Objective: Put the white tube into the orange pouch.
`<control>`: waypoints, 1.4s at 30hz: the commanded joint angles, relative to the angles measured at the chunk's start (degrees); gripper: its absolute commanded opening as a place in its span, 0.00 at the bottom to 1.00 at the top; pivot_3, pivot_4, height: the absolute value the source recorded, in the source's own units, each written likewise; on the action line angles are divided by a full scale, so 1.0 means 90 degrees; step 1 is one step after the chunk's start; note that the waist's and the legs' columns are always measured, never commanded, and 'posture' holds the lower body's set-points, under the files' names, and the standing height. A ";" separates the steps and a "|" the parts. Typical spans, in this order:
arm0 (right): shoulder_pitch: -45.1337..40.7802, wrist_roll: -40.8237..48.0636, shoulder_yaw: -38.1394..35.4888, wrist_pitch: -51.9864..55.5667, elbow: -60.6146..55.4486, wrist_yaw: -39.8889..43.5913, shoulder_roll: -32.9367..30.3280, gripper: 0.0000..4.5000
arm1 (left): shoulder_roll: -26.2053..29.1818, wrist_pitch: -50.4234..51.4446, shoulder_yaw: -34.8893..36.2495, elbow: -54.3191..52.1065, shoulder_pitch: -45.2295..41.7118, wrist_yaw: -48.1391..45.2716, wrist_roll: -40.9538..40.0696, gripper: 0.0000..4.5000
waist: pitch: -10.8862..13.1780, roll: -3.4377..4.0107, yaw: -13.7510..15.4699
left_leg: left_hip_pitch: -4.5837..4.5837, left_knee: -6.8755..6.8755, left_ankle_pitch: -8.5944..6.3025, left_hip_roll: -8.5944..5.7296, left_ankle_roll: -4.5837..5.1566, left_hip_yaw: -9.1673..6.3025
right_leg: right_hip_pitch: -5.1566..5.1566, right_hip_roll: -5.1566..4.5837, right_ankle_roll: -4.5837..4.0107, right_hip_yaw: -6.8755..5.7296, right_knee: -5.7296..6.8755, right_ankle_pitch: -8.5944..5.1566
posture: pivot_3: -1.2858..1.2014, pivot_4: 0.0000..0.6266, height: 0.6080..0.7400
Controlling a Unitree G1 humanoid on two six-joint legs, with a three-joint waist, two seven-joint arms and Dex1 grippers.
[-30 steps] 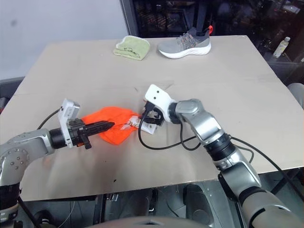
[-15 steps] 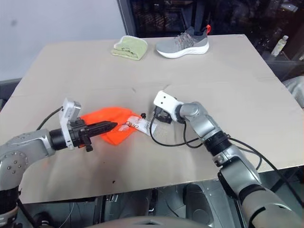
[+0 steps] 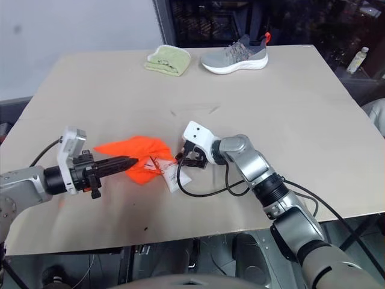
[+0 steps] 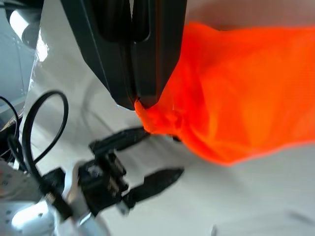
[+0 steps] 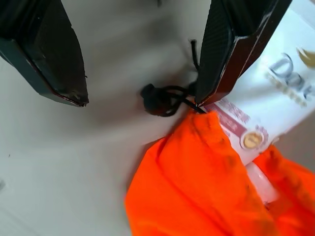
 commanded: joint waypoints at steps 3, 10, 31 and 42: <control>0.0035 -0.0283 0.0217 -0.0467 -0.0182 0.0026 -0.0164 0.78 | 0.0102 0.0042 0.0232 0.0059 -0.0187 -0.0011 -0.0211 0.00 | 0.0000 0.0000 -0.0003 | -0.0001 -0.0001 0.0000 -0.0001 0.0000 0.0001 | -0.0001 0.0000 0.0000 0.0001 -0.0001 0.0000 | 0.52 0.24 1.00; 0.0203 -0.0534 0.0282 -0.1307 0.0017 -0.0132 -0.0127 0.78 | 0.0078 0.0205 0.0353 0.0317 -0.0521 0.0091 -0.0450 0.00 | -0.0001 -0.0001 -0.0001 | -0.0001 -0.0001 0.0000 -0.0001 0.0000 -0.0001 | 0.0000 0.0000 0.0000 -0.0002 0.0000 0.0000 | 0.52 0.24 1.00; 0.0233 -0.0299 0.0520 -0.1808 0.0298 0.0507 0.0062 0.78 | -0.0049 0.0428 0.0195 0.0346 -0.1019 0.0560 -0.0721 0.00 | -0.0003 -0.0006 0.0002 | 0.0001 0.0003 0.0001 0.0000 -0.0001 -0.0002 | 0.0001 0.0003 0.0000 0.0001 0.0003 0.0001 | 0.52 0.24 1.00; 0.0173 -0.0362 0.0303 -0.2280 0.1339 0.0265 0.0629 0.49 | -0.0057 0.0513 0.0203 0.0238 -0.1008 0.0719 -0.0863 0.00 | -0.0003 -0.0007 -0.0004 | 0.0002 0.0001 0.0017 0.0001 -0.0030 -0.0008 | 0.0000 0.0009 -0.0001 0.0002 0.0008 0.0001 | 0.52 0.24 1.00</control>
